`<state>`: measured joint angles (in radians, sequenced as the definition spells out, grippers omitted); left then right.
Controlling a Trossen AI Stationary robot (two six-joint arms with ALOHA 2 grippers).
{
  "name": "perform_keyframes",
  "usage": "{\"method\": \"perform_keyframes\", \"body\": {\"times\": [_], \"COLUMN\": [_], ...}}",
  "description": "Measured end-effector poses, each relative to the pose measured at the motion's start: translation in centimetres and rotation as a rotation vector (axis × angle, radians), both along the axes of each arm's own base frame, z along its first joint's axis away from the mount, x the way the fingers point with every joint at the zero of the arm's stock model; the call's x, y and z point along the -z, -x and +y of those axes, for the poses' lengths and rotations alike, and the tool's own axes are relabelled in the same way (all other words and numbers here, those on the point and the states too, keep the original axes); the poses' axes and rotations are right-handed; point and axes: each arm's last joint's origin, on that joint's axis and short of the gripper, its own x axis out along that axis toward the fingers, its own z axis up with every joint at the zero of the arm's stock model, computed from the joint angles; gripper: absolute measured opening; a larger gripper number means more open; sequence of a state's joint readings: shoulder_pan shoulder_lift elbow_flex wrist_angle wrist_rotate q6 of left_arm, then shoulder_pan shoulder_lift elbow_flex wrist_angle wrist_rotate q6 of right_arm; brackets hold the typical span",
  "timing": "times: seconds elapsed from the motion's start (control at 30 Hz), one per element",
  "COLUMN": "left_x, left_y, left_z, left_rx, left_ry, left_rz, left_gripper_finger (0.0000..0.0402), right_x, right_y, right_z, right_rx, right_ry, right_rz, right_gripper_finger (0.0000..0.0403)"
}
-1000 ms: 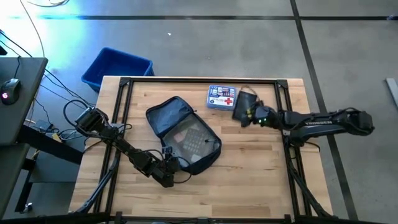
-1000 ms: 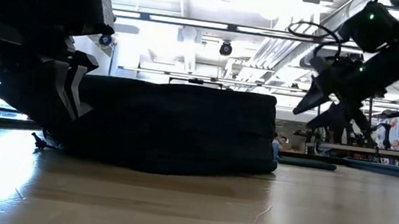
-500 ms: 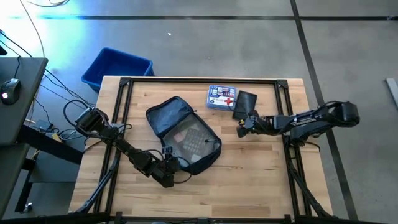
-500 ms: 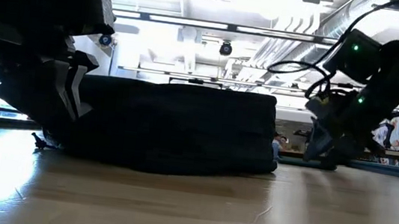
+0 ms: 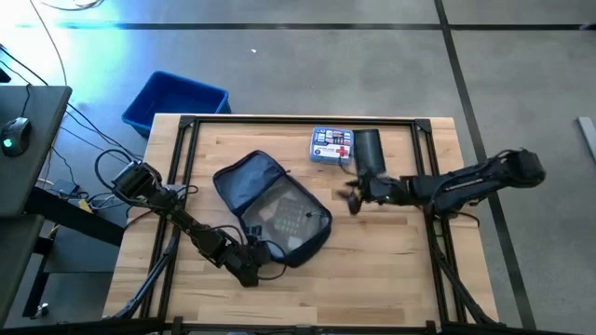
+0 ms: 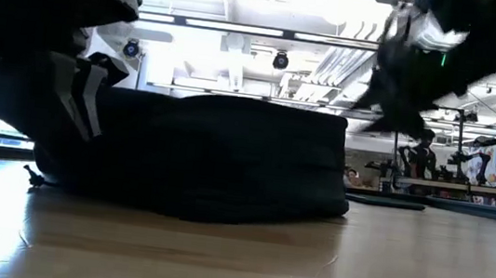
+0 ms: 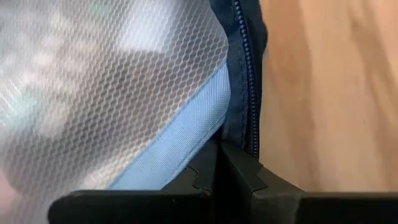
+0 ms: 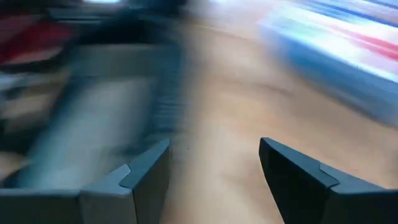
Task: Unpack backpack
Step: Remove the blue zipper bag from the black backpack
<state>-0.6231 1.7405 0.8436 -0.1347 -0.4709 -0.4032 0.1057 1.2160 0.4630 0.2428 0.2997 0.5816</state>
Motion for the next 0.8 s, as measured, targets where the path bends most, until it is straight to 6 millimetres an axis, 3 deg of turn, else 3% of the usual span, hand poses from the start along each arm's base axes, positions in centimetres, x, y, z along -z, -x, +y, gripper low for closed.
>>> {"method": "perform_keyframes", "body": {"times": [0.13,0.27,0.4,0.53,0.67,0.8], "left_x": [-0.2,-0.1,-0.1,-0.1,0.0,0.1], "left_y": [-0.2,-0.2,-0.2,0.1,0.3,0.4], "left_z": [-0.1,-0.1,-0.1,-0.5,-0.7,-0.6], "left_rx": [0.027,0.03,0.053,0.078,0.087,0.078], "left_ry": [-0.007,-0.012,-0.008,0.002,-0.002,-0.008], "left_rz": [-0.023,-0.015,-0.006,0.003,0.018,0.033], "left_gripper_finger": [0.0,0.0,0.0,0.0,0.0,0.0], "right_x": [-1.7,-2.1,-1.9,-0.9,-0.3,1.4], "right_y": [-2.6,-6.7,-12.1,-16.3,-18.1,-17.8], "right_z": [4.2,7.3,8.7,9.1,11.2,14.5], "right_rx": [-0.342,-0.449,-0.491,-0.539,-0.719,-0.839], "right_ry": [0.277,0.491,0.625,0.668,0.537,0.534], "right_rz": [-0.069,-0.019,0.146,0.46,0.661,0.818], "right_gripper_finger": [0.0226,0.0226,0.0226,0.0226,0.0212,0.0187]}}
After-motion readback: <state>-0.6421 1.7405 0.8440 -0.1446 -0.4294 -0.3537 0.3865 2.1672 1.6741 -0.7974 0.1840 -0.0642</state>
